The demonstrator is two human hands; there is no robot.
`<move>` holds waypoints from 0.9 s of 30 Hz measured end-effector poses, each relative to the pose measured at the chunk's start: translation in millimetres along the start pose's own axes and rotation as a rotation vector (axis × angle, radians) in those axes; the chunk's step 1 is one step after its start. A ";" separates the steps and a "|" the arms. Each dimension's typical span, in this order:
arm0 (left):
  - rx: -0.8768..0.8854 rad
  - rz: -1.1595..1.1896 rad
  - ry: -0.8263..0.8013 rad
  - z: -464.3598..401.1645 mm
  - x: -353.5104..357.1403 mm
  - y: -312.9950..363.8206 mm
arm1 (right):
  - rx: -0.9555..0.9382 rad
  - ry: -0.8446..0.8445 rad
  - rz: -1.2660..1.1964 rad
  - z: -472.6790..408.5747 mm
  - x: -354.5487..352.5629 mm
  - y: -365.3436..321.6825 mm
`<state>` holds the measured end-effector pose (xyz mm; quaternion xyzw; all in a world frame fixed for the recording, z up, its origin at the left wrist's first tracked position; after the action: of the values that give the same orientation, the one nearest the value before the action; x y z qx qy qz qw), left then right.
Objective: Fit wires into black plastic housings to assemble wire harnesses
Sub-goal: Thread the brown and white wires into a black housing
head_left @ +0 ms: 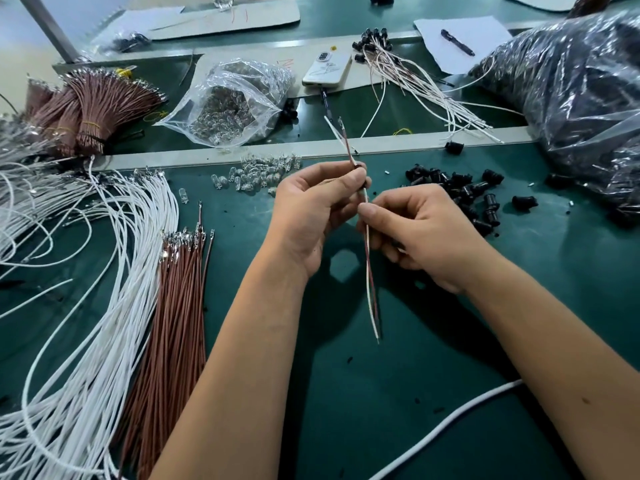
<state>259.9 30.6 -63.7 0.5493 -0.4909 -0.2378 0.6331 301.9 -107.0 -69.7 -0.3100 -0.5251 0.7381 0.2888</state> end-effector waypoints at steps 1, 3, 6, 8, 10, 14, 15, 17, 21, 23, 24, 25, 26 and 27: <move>0.006 0.017 0.024 -0.5 -1.3 0.2 | 0.015 -0.050 0.049 0.8 -1.1 1.4; 0.019 0.064 0.093 -3.2 -7.9 1.6 | 0.067 -0.232 0.195 7.4 2.6 4.9; 0.010 0.066 0.123 -5.3 -13.2 0.8 | 0.090 -0.209 0.142 5.6 5.0 6.1; -0.005 -0.008 0.064 -2.9 -7.5 -2.4 | 0.037 -0.017 0.020 -1.4 1.4 4.2; 0.001 -0.067 0.016 0.0 -0.4 -5.0 | -0.014 0.073 0.012 -2.9 0.5 1.8; 0.021 -0.023 0.101 -1.9 -5.6 -3.9 | 0.044 -0.059 0.113 0.6 0.9 5.7; 0.019 -0.003 0.121 -2.8 -8.4 -3.6 | 0.049 -0.066 0.121 1.6 2.0 5.2; 0.017 -0.008 0.103 -3.0 -8.7 -3.8 | 0.034 0.020 0.048 0.5 -0.2 3.6; 0.047 -0.112 -0.009 1.2 1.6 -4.9 | -0.010 0.108 0.016 0.2 -4.1 1.3; 0.056 -0.108 -0.001 1.3 1.5 -4.1 | 0.010 0.042 0.113 2.1 -6.7 1.6; 0.057 -0.093 0.008 1.1 1.0 -3.5 | 0.024 -0.012 0.184 3.7 -7.2 1.5; 0.056 -0.079 0.012 0.9 0.9 -3.0 | 0.040 -0.065 0.246 5.7 -7.2 1.5; 0.056 -0.074 0.007 1.0 1.1 -2.9 | 0.058 -0.106 0.277 7.0 -6.9 2.2; 0.058 -0.073 -0.006 1.3 2.0 -3.0 | 0.073 -0.123 0.269 7.6 -6.8 2.7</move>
<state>260.3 27.5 -65.9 0.5841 -0.4790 -0.2482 0.6064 300.2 -117.4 -69.3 -0.3212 -0.4682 0.8063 0.1657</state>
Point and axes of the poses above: each hand's wrist, its own z-axis away from the middle knuckle, its own x-axis out of the palm, y = z × x, the point moved 6 cm from there along -z, towards the middle knuckle, and after that the axes turned 14 degrees about x, right-handed, at the moved point
